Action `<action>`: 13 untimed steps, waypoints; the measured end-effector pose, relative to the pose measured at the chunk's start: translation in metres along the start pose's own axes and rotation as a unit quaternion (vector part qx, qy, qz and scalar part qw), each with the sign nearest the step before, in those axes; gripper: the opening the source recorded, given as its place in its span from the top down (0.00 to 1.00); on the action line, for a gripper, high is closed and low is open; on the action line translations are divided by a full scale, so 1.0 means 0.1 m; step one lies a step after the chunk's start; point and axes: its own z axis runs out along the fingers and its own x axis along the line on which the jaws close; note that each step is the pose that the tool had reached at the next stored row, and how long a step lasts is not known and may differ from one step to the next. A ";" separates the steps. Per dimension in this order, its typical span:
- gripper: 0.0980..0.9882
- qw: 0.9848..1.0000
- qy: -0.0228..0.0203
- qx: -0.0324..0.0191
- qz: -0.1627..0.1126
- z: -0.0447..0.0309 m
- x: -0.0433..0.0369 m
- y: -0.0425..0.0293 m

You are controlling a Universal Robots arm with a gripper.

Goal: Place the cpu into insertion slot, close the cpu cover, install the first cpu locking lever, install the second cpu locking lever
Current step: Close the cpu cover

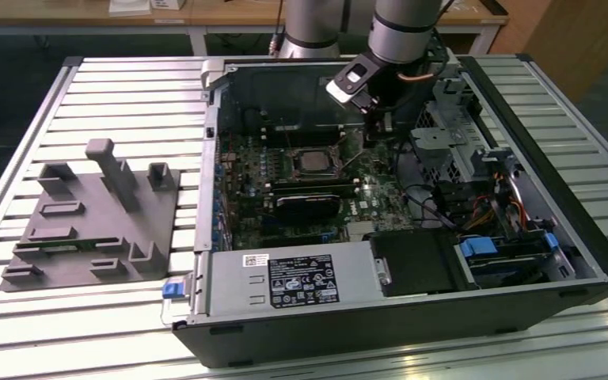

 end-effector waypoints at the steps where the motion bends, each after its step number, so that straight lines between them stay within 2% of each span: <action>1: 0.99 1.000 0.000 0.000 0.000 0.000 -0.001 -0.022; 10: 0.99 1.000 0.000 -0.005 -0.001 0.003 -0.007 -0.257; 13: 0.99 1.000 0.002 -0.006 -0.001 0.003 -0.009 -0.333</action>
